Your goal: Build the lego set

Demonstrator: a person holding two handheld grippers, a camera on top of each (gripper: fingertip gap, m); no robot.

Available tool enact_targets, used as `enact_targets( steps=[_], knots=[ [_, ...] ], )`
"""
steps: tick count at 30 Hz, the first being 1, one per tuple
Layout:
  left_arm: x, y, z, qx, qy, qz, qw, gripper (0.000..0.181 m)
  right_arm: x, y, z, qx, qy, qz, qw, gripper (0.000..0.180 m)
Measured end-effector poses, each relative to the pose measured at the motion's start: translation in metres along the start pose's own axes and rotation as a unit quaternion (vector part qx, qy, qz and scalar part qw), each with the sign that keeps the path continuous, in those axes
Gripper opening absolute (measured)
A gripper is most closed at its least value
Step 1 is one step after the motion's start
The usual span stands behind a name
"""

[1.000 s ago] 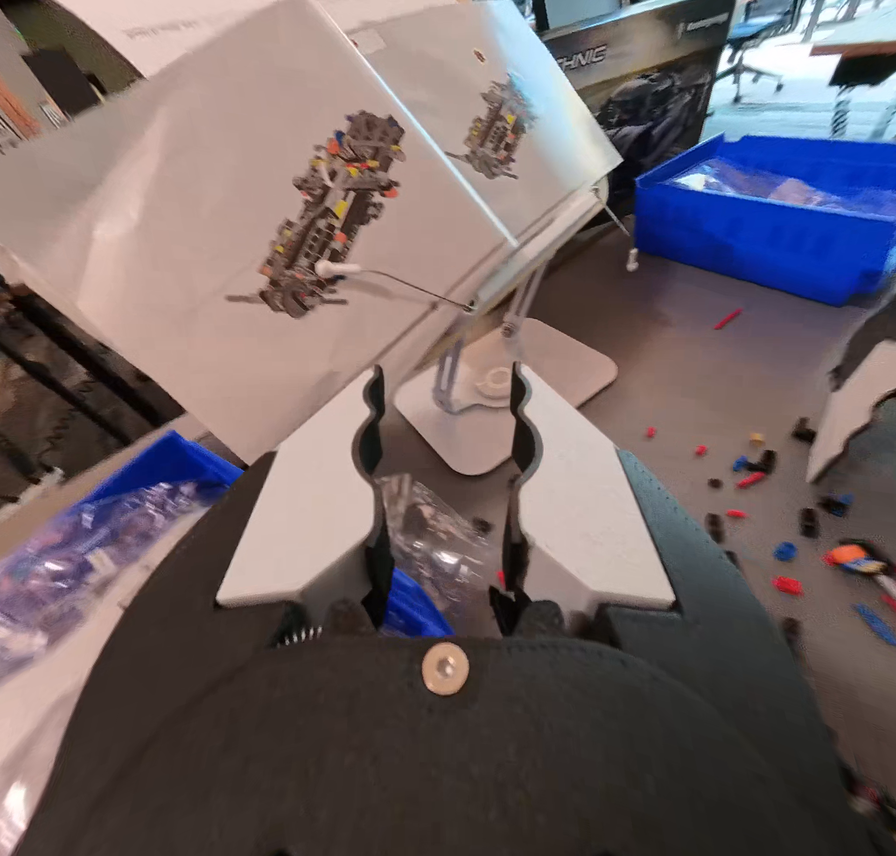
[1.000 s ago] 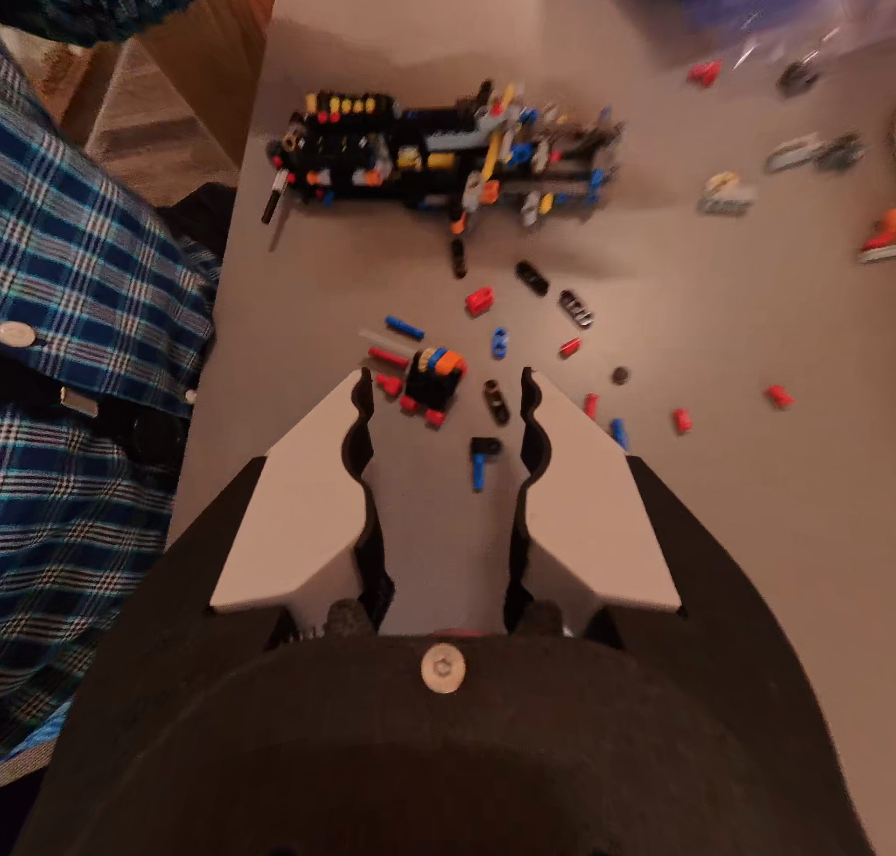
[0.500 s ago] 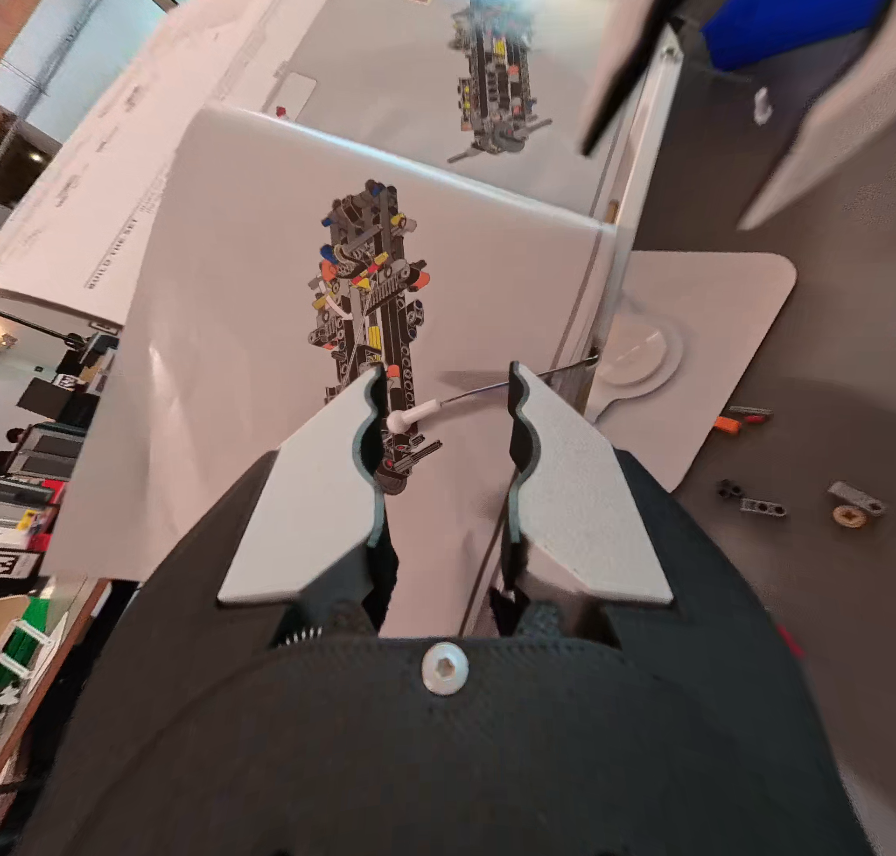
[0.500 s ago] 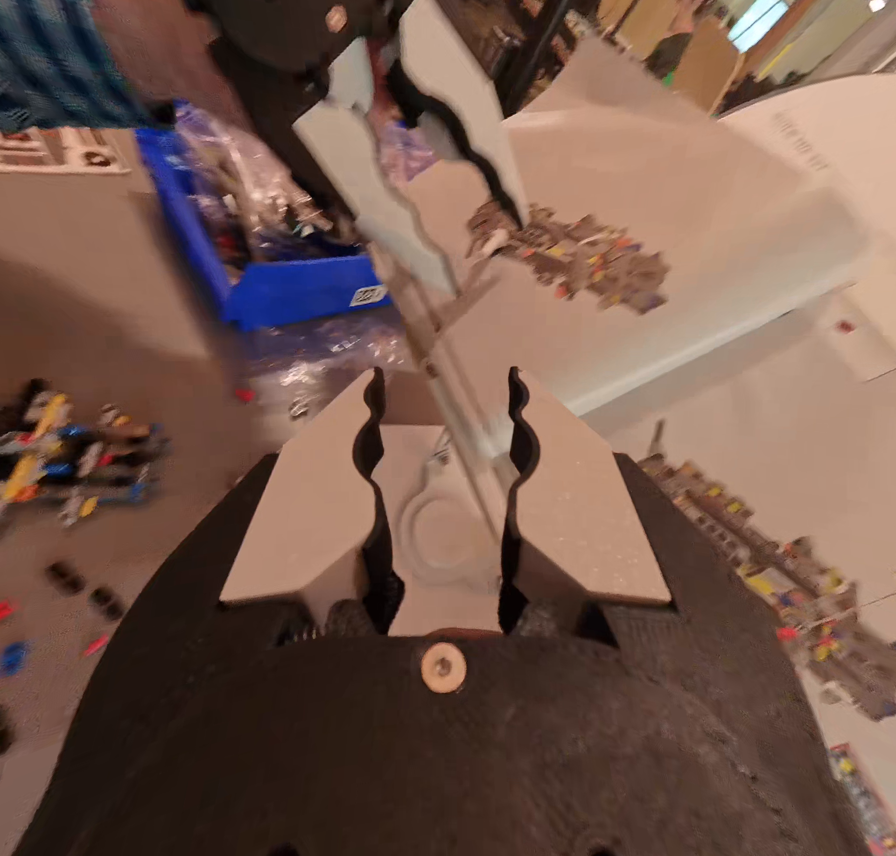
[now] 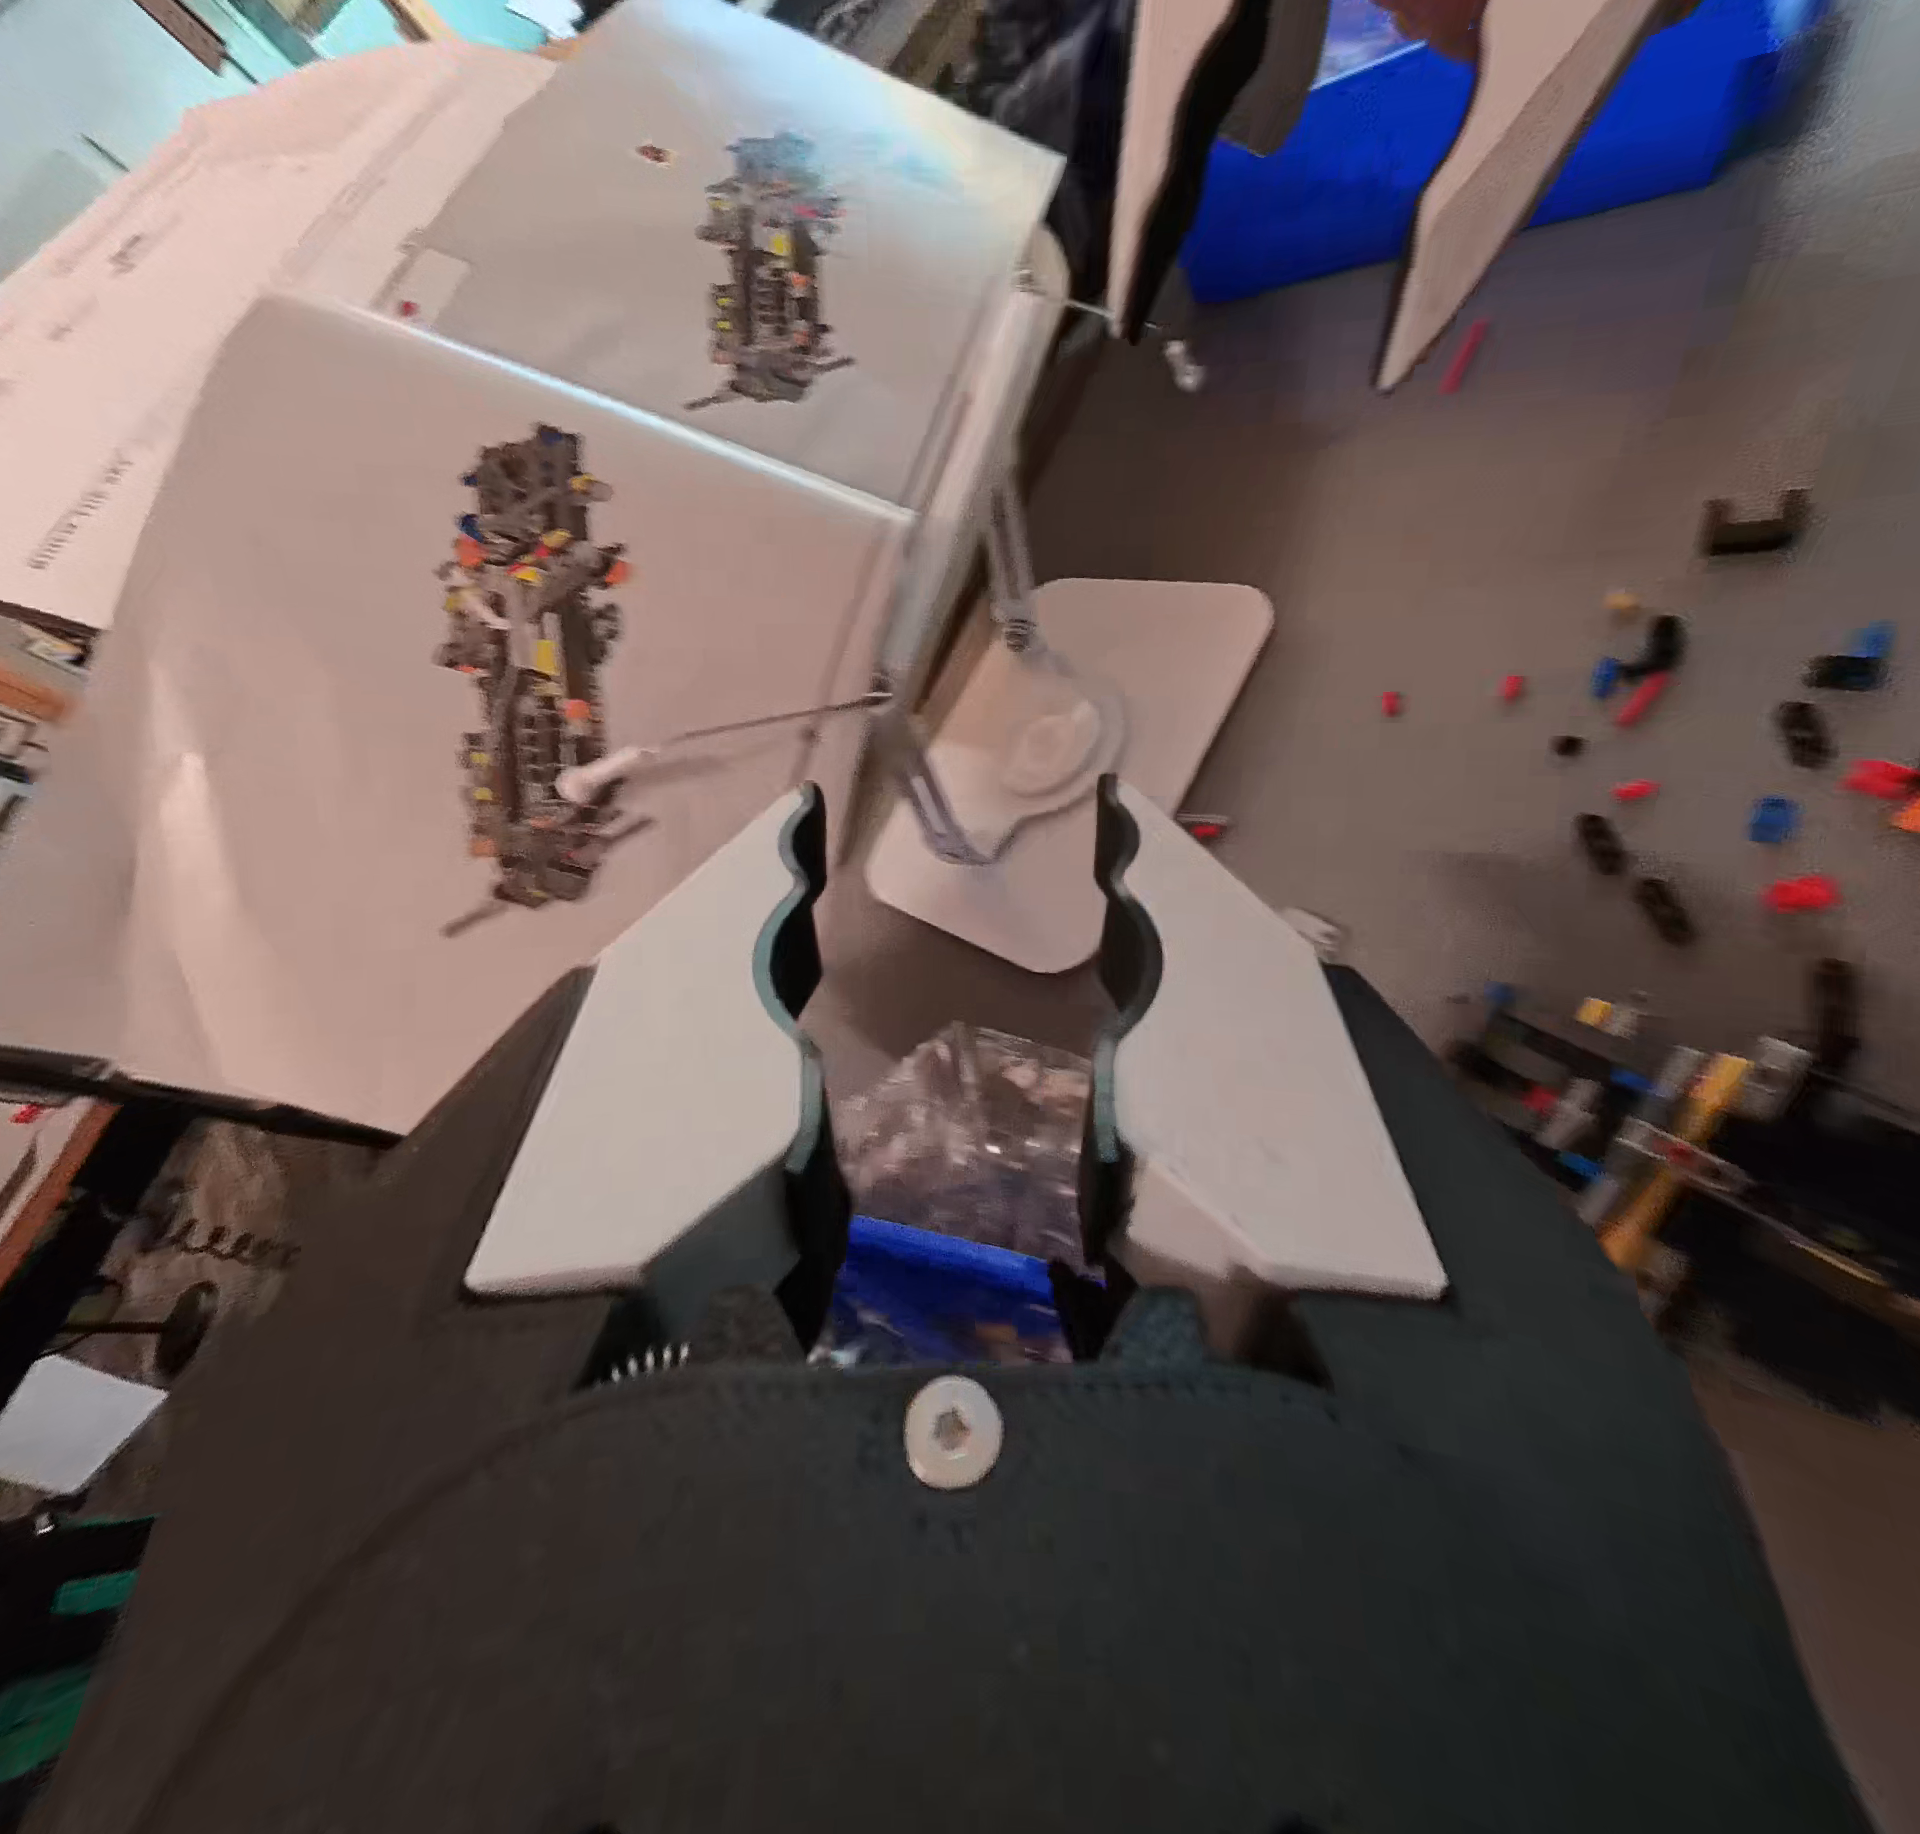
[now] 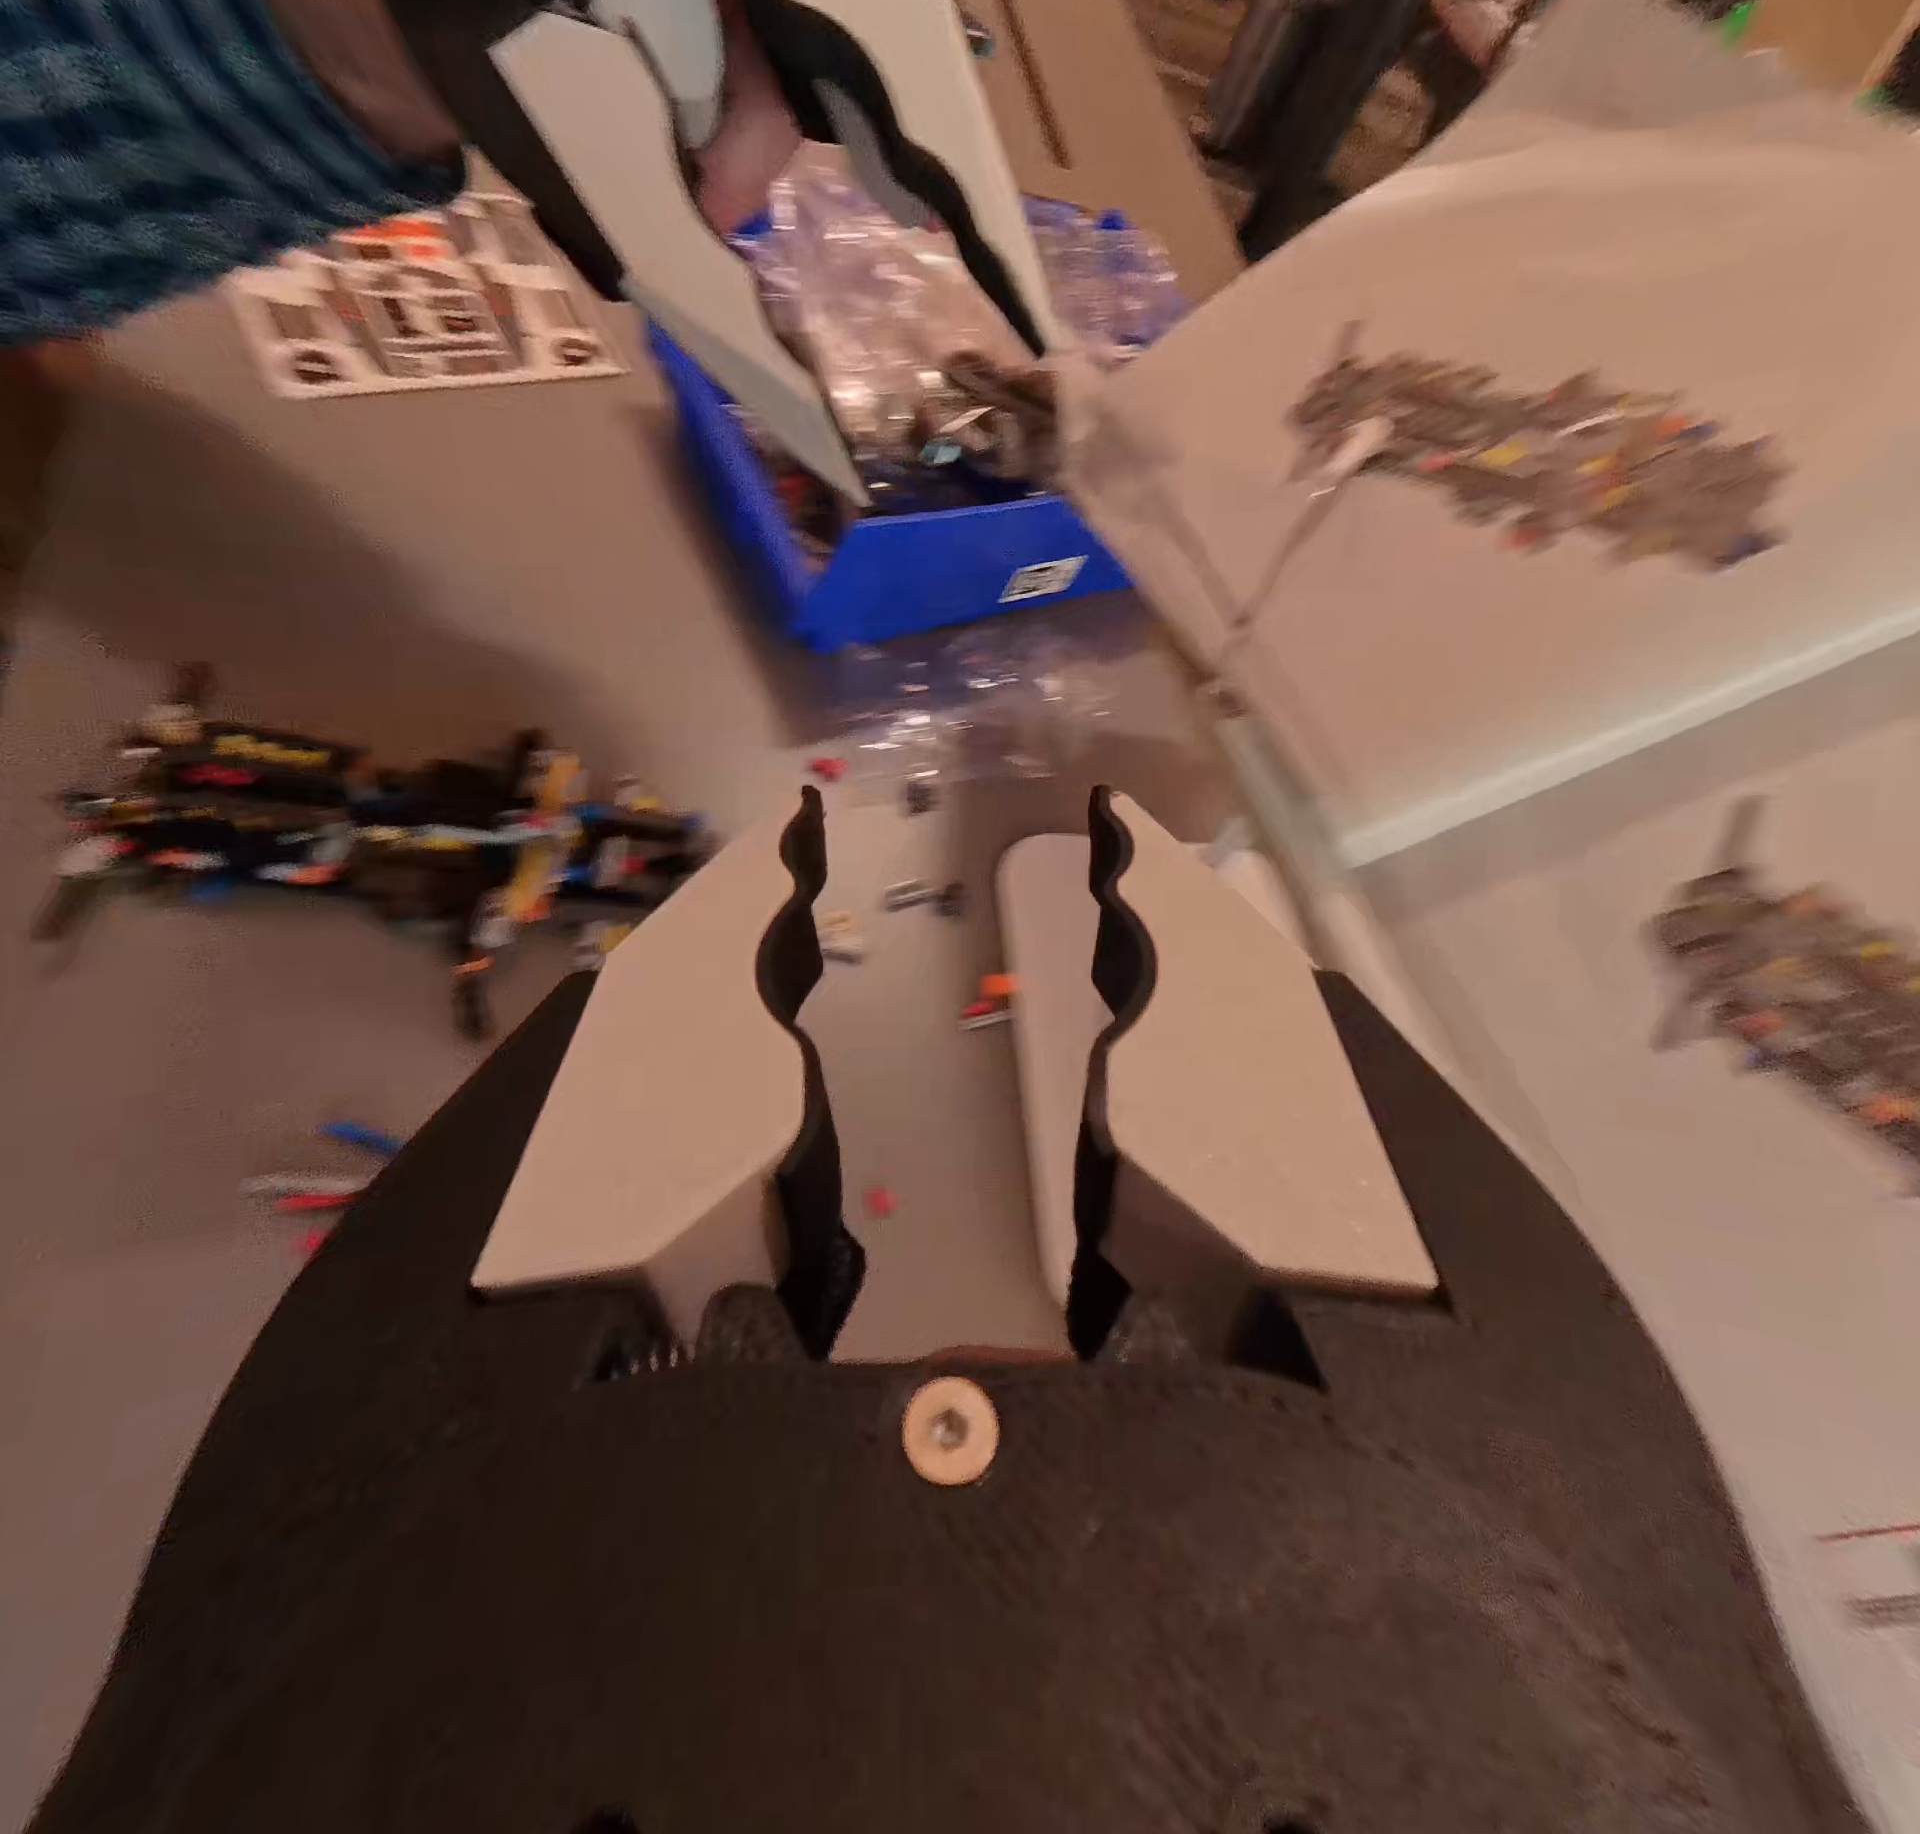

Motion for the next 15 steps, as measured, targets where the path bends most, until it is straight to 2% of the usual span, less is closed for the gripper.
enact_targets(
  steps=[5, 8, 10, 12, 15],
  knots=[
    [0.058, -0.008, -0.008, -0.013, 0.004, -0.037, 0.999, 0.048, -0.104, -0.008, -0.057, -0.034, 0.075, 0.096, 0.992, 0.046],
    [0.084, -0.006, -0.014, -0.017, -0.003, -0.071, 0.997, 0.047, -0.141, -0.002, -0.100, -0.090, 0.103, 0.120, 0.983, 0.046],
    [0.098, -0.003, -0.023, -0.029, -0.003, -0.092, 0.995, 0.047, -0.167, 0.001, -0.113, -0.098, 0.124, 0.154, 0.975, 0.046],
    [0.112, -0.002, -0.029, -0.034, 0.000, -0.113, 0.993, 0.046, -0.182, 0.008, -0.127, -0.125, 0.109, 0.150, 0.975, 0.039],
    [0.129, 0.001, -0.034, -0.030, -0.007, -0.142, 0.989, 0.046, -0.189, 0.021, -0.152, -0.176, 0.068, 0.104, 0.976, 0.039]
  ],
)
Point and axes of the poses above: each gripper's, where its closed fingertips meet, y out along the fingers, z out of its top, x = y × z across the jaws, the point moved 1 cm from there along -y, back along the fingers, and after that the axes turned 4 degrees about -x, right-handed, at the moved point
